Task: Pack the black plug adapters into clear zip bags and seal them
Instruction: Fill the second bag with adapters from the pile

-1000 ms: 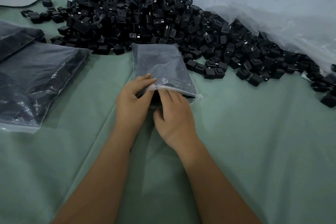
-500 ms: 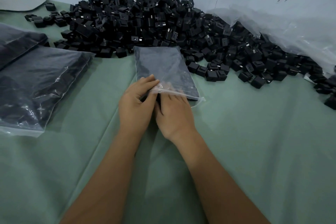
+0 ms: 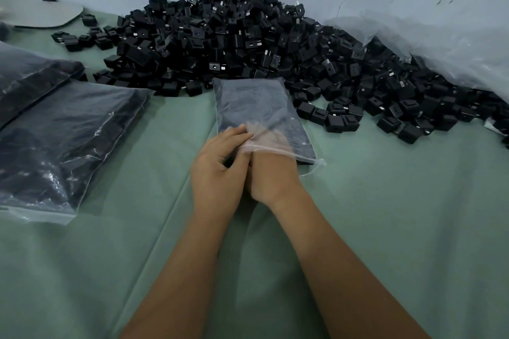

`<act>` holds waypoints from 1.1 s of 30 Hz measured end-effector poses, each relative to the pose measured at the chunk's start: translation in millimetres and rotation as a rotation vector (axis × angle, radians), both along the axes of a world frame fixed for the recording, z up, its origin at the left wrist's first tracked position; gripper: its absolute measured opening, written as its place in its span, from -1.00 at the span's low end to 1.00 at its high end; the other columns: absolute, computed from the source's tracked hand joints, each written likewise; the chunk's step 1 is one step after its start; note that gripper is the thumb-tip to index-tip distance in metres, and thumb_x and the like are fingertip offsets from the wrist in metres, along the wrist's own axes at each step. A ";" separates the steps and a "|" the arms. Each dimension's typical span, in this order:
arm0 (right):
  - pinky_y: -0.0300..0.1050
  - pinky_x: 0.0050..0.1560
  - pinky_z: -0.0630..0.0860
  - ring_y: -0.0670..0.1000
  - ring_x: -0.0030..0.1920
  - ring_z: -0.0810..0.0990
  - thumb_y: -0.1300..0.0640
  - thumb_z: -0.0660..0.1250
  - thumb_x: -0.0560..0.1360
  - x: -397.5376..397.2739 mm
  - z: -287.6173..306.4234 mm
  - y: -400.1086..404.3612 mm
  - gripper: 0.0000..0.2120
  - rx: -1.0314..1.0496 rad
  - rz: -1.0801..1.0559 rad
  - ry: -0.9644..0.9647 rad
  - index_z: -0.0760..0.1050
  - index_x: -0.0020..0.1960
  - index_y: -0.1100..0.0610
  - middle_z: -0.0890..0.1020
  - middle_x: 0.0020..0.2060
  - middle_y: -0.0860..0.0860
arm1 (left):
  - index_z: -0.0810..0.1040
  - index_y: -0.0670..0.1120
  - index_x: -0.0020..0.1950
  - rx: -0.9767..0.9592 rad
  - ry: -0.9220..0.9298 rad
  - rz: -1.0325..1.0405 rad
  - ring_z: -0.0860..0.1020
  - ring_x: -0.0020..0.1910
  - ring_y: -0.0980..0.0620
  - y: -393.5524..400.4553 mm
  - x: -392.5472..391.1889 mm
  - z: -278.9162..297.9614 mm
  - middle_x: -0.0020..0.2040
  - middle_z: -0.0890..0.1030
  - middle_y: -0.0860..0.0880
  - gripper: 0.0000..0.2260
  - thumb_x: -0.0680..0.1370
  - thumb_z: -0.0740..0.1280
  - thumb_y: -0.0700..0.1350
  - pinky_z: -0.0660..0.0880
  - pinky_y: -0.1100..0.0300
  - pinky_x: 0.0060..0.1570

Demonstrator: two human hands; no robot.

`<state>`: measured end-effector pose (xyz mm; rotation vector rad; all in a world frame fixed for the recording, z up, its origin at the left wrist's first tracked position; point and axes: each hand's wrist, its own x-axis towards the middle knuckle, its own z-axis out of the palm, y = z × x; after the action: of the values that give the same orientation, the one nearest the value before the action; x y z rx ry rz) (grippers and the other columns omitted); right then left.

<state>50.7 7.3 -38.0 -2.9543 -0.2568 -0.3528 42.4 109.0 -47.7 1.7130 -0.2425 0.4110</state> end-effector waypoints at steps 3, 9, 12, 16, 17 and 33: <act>0.12 0.49 0.04 0.12 0.50 0.13 -0.06 0.11 0.57 22.8 3.3 1.1 -0.46 -0.223 0.001 0.168 0.10 0.51 -0.01 0.16 0.51 0.06 | 0.63 0.09 0.12 0.011 -0.041 0.011 0.53 0.25 0.18 0.1 -1.8 0.7 0.15 0.62 0.17 -0.75 0.49 0.35 -0.16 0.45 -0.01 0.33; 0.01 0.35 0.23 0.13 0.28 0.41 0.01 0.17 0.54 24.9 8.1 10.5 -0.78 -0.220 0.006 0.110 0.40 0.17 0.00 0.47 0.27 0.07 | 0.62 0.15 0.09 -0.044 -0.012 0.025 0.54 0.23 0.20 0.4 -3.1 2.4 0.14 0.63 0.18 -0.73 0.51 0.35 -0.20 0.47 0.01 0.31; 0.07 0.41 0.15 0.15 0.37 0.32 0.00 0.12 0.55 20.0 2.2 8.9 -0.62 -0.194 -0.024 0.092 0.33 0.34 0.06 0.38 0.37 0.10 | 0.63 0.10 0.08 -0.042 0.000 0.023 0.54 0.22 0.21 -0.2 -3.9 3.4 0.13 0.65 0.14 -0.71 0.51 0.35 -0.26 0.47 0.02 0.30; 0.12 0.50 0.02 0.16 0.50 0.08 -0.01 0.02 0.61 44.4 4.3 6.8 -0.51 -0.214 -0.050 0.237 0.07 0.49 0.13 0.07 0.52 0.16 | 0.66 0.00 0.10 -0.030 -0.004 0.026 0.55 0.22 0.16 -0.8 -3.3 4.4 0.13 0.65 0.08 -0.73 0.50 0.35 -0.29 0.47 0.00 0.30; 0.10 0.52 -0.02 0.18 0.51 0.07 0.11 0.02 0.64 47.7 5.6 7.3 -0.53 -0.056 -0.033 0.206 0.01 0.49 0.25 0.06 0.51 0.23 | 0.66 -0.01 0.10 -0.034 -0.003 0.024 0.54 0.23 0.15 -0.7 -3.7 4.5 0.13 0.65 0.07 -0.74 0.50 0.35 -0.28 0.46 -0.01 0.30; -0.20 -0.36 0.22 -0.02 -0.40 0.32 0.22 0.24 0.46 -22.7 34.1 -44.0 -0.78 0.307 0.081 -0.842 0.41 -0.36 0.16 0.43 -0.42 0.01 | 0.66 0.04 -0.04 -0.033 0.158 0.019 0.62 -0.09 0.14 -0.6 1.6 3.6 -0.13 0.68 0.11 -0.84 0.57 0.29 -0.12 0.55 0.15 -0.04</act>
<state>28.0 -36.7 -3.9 -2.3248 -0.3663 -1.4563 44.0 108.3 -44.1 1.7062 -0.1040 0.2900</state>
